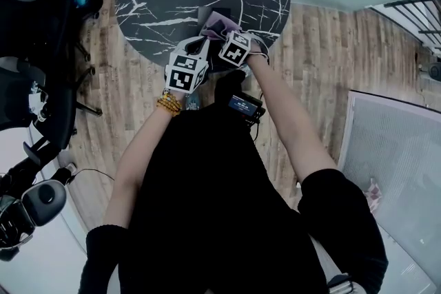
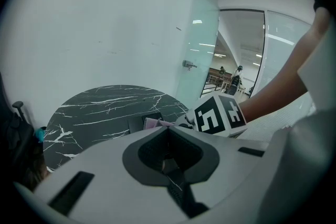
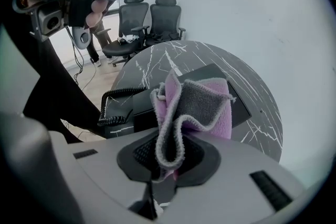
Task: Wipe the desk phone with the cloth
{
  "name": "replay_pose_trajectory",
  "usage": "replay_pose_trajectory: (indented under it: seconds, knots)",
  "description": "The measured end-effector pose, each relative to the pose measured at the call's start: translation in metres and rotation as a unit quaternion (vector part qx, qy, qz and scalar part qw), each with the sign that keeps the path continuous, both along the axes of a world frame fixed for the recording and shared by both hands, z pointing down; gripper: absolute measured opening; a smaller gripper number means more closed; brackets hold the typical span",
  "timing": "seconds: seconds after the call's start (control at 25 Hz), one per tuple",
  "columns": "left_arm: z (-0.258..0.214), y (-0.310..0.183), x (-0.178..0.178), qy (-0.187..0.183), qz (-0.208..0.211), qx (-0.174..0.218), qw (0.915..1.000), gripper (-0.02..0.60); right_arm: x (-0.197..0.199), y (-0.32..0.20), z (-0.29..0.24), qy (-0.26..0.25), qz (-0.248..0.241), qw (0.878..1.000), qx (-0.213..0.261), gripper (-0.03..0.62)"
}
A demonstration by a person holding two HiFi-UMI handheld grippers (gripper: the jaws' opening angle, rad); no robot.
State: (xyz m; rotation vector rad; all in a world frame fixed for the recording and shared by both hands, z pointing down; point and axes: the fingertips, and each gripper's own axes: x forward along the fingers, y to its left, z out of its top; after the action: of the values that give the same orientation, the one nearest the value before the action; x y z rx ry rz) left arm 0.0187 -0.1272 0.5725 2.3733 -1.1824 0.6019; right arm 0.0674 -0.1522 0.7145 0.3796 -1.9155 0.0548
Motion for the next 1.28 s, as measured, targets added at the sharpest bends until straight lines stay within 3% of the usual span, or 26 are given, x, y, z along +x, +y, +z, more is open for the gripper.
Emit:
replay_pose_trajectory:
  seconds: [0.8, 1.28]
  knots:
    - [0.003, 0.002, 0.000, -0.005, 0.002, -0.004, 1.0000, 0.013, -0.005, 0.026, 0.011, 0.004, -0.016, 1.000, -0.011, 0.054]
    - [0.006, 0.003, 0.000, -0.005, 0.003, -0.006, 1.0000, 0.012, -0.008, 0.037, 0.016, -0.011, -0.002, 1.000, -0.022, 0.054]
